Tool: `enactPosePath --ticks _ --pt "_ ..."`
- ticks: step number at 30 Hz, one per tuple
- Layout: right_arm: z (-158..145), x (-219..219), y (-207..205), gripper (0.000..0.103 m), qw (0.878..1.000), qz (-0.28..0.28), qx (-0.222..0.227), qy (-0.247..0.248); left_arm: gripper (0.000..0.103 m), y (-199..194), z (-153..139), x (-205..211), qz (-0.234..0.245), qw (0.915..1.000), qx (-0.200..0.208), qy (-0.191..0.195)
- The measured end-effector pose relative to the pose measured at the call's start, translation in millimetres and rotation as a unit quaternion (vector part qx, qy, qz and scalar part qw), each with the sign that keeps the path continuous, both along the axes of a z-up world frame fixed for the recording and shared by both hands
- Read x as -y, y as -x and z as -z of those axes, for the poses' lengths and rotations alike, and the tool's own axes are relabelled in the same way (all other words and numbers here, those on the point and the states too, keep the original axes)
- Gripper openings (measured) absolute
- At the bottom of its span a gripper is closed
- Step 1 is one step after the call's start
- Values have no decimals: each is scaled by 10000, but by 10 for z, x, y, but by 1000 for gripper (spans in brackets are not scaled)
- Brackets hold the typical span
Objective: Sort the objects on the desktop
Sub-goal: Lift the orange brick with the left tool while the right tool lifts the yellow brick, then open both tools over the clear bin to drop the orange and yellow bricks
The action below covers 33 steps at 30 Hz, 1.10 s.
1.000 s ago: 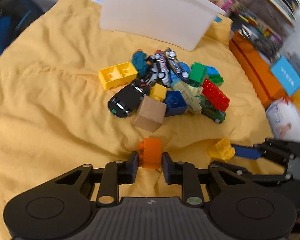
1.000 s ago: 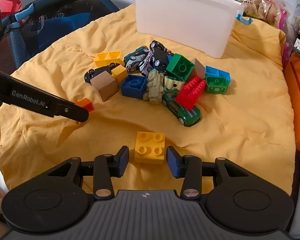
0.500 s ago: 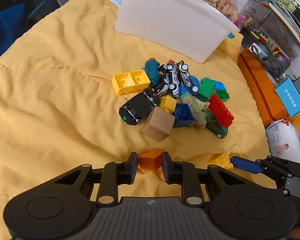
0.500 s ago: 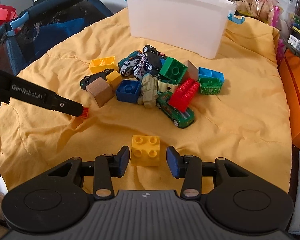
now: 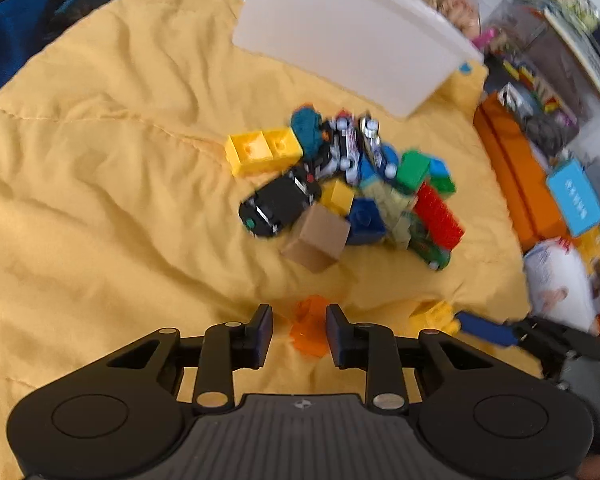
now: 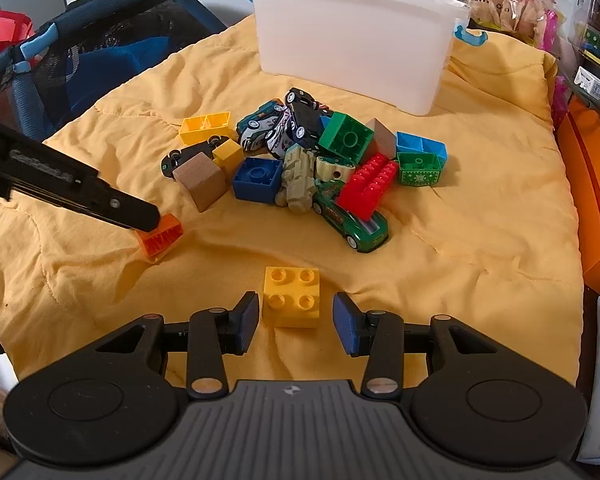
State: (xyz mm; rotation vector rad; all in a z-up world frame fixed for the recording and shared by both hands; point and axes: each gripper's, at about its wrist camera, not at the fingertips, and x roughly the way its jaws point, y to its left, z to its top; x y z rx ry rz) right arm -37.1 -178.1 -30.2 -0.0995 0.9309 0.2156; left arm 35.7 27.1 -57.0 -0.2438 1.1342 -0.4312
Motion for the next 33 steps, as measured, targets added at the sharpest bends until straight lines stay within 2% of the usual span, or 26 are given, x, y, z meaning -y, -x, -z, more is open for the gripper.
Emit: enactPosePath --ticks 2,5,7,11,14,16,17,22,26,29,33 --pt "3 -2 5 45 10000 -11 13 3 33 11 12 82 186 9998 34 7" --pt "10 -2 5 45 10000 4 33 12 30 77 -19 272 585 9970 314 -388" --pt "21 -9 0 45 10000 -1 45 21 22 101 -23 339 767 9953 375 -462" --pt "68 -36 -36 45 10000 -63 43 51 18 188 -35 449 1131 9870 704 -893" --pt "145 -66 -61 44 9999 -117 58 94 17 201 -43 455 1180 9854 790 -942" --pt "120 -95 -61 34 9997 -214 34 105 17 193 -85 424 1155 9861 793 -894" --pt "92 -109 -57 34 9996 -231 48 160 17 190 -122 410 1138 9864 817 -863" --pt "-141 -100 -170 34 9990 -274 295 169 17 24 -477 370 1010 9848 1196 -747" --pt "-455 -47 -515 35 9961 -388 721 326 17 -340 -926 371 967 9693 1995 -1066" --pt "-762 52 -876 35 9926 -340 1092 412 17 -756 -1296 339 848 9628 2350 -1033" --pt "-1290 215 -1406 35 9870 -132 1583 253 18 -1282 -1794 404 701 9491 2893 -1025"
